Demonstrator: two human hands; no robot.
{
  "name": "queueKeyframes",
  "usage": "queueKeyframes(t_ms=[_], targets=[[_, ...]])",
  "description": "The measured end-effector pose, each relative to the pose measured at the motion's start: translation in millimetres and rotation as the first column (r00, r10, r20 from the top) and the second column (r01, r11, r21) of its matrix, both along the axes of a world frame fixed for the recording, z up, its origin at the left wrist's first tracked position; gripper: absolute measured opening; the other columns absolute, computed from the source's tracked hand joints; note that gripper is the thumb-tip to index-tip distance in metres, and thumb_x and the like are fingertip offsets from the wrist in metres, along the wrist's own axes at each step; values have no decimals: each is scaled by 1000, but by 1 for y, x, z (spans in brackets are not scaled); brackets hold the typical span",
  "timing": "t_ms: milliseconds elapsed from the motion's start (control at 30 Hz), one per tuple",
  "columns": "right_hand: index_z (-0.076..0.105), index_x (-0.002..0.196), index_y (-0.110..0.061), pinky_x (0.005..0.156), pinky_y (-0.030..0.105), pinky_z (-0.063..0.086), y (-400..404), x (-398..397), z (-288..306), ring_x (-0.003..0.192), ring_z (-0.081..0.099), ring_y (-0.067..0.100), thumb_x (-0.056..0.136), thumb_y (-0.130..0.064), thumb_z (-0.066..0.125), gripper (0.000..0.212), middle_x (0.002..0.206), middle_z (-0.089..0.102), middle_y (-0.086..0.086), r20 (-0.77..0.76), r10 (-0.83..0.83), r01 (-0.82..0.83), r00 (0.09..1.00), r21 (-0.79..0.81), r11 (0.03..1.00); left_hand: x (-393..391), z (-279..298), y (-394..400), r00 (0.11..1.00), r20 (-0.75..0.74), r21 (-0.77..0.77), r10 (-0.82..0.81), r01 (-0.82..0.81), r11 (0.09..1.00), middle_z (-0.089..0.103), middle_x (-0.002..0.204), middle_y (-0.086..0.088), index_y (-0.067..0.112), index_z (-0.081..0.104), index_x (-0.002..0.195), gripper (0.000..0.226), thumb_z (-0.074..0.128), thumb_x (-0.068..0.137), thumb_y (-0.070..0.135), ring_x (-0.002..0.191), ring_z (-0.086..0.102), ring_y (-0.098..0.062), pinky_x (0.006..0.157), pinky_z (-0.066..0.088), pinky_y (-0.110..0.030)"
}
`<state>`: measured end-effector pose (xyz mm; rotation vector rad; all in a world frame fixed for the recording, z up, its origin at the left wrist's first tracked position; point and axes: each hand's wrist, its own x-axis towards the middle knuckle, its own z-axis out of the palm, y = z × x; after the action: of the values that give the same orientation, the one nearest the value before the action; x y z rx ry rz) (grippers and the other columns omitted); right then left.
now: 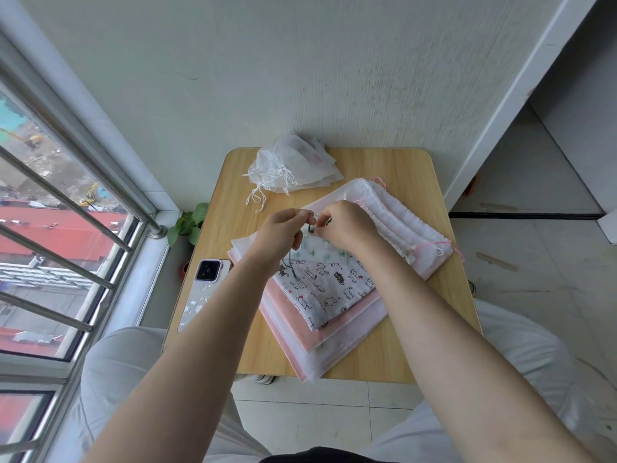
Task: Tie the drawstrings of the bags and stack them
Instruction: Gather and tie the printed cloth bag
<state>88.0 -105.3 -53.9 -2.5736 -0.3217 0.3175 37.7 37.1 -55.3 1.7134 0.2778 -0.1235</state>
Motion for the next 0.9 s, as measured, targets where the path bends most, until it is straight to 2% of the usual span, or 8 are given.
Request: queueKeyframes(t_ms=[133,233,333,500,667,733,800,900], targets=[[66,76,-23,70,34,53,-5,-3,5,79,62,20,85,-27,68,11,82,65,-2,-71,36,-32,997,51,998,2,-1,-3,1000,-29,-86,10,-13,996,63,76,-3,6,65,92,25,42,102,9,43,38,-10,45,29,-19],[68,79,-13,56,26,43,-10,-4,12,68,54,17,88,-25,66,15,74,59,-1,-190,119,-94,975,133,987,4,-4,-2,999,-28,35,20,-19,999,62,73,-2,9,68,90,26,44,100,8,40,37,-9,41,30,-16],[68,81,-6,51,25,33,-11,-5,24,58,44,16,89,-33,67,28,63,48,0,-281,173,-155,944,88,984,5,-8,0,999,-10,145,47,-45,988,63,64,-1,8,75,89,20,58,96,16,41,32,-10,40,28,-18],[56,65,-16,51,23,31,-14,-1,40,50,37,11,90,-30,59,29,57,43,-5,-286,90,-11,954,268,963,0,-9,3,1000,-12,268,10,-7,963,49,57,-4,18,79,81,21,70,88,35,48,27,-16,44,24,-22],[63,75,-11,70,22,44,-4,3,43,70,55,11,91,-24,58,21,76,65,3,-276,32,98,961,443,891,-4,-7,-2,981,-127,257,-147,176,950,62,75,-6,19,78,90,23,60,89,33,57,43,-14,52,37,-23],[68,96,-22,80,14,43,1,4,44,90,58,6,94,-20,58,10,106,70,2,-259,51,123,964,612,781,-5,-7,-3,975,-123,339,-184,216,916,64,79,-3,18,78,92,23,60,93,34,50,39,-12,43,37,-22],[54,120,-39,80,1,38,4,4,46,111,48,-1,95,-13,56,36,130,54,-9,-163,44,91,986,732,676,-3,-9,-1,978,-113,348,-175,204,915,62,77,0,22,77,93,25,56,97,33,57,41,-18,45,37,-23],[54,128,-33,81,8,42,1,8,32,109,51,4,91,-4,54,47,129,52,-6,-81,4,51,997,662,748,2,-10,3,981,-144,185,-130,156,970,51,65,3,16,76,94,29,50,101,28,56,35,-18,46,26,-21]])
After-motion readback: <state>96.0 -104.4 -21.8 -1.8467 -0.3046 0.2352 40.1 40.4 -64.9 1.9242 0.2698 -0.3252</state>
